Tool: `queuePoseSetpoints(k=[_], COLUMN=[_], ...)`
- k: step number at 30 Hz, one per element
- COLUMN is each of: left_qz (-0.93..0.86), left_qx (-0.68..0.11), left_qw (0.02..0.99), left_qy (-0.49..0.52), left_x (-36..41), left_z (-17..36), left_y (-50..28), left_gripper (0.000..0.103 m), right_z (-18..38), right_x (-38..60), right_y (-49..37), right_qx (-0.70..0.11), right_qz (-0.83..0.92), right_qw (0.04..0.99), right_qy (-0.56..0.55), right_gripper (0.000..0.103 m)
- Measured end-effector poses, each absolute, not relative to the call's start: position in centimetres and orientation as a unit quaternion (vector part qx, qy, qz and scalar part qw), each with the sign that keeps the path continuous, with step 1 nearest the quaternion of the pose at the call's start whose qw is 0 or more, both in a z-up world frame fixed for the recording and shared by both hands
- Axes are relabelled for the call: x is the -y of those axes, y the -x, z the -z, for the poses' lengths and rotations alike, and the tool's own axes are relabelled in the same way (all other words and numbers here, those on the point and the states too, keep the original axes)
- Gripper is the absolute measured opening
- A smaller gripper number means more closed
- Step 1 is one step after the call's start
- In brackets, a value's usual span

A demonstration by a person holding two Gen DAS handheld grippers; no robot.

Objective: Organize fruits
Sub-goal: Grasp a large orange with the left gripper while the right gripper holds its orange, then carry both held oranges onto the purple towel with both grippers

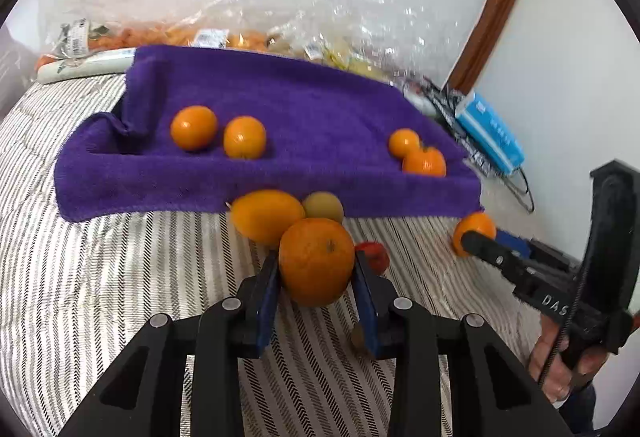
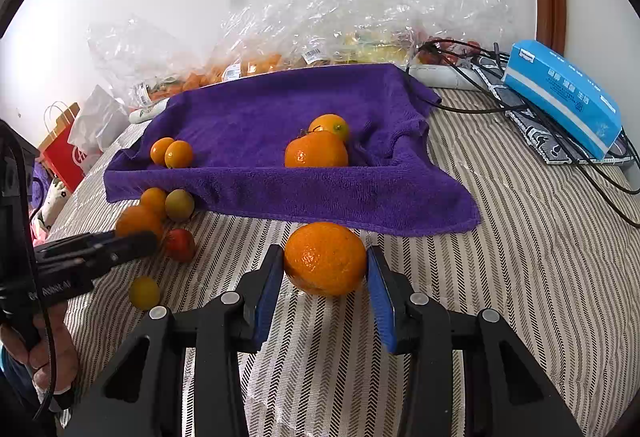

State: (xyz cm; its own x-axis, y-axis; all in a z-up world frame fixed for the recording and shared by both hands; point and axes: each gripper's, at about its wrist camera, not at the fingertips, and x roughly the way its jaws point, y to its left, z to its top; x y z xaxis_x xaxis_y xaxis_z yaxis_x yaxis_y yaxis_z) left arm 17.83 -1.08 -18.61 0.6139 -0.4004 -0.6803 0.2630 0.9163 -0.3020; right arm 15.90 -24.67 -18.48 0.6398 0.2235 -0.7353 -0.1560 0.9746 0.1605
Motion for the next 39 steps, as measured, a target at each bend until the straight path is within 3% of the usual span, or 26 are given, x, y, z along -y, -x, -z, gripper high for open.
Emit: queuePoseSetpoints(k=[18,39], left_qz=[0.187,0.146], left_qx=[-0.368,-0.315], left_qw=[0.902,0.933], left_qy=[0.121,0.098], left_x=[-0.3,-1.5], left_z=[17.6,11.0], left_y=[-16.8,-20.7], left_gripper=[0.033,0.033], right_z=[17.3,9.3], right_x=[23.7,22.1], right_y=[-14.8,-19.0], right_qx=[-0.394,-0.315], right_qz=[-0.121,-0.123], right_qw=[0.91,0.941], right_qy=[-0.039,-0.024], right_gripper=[0.042,0.042])
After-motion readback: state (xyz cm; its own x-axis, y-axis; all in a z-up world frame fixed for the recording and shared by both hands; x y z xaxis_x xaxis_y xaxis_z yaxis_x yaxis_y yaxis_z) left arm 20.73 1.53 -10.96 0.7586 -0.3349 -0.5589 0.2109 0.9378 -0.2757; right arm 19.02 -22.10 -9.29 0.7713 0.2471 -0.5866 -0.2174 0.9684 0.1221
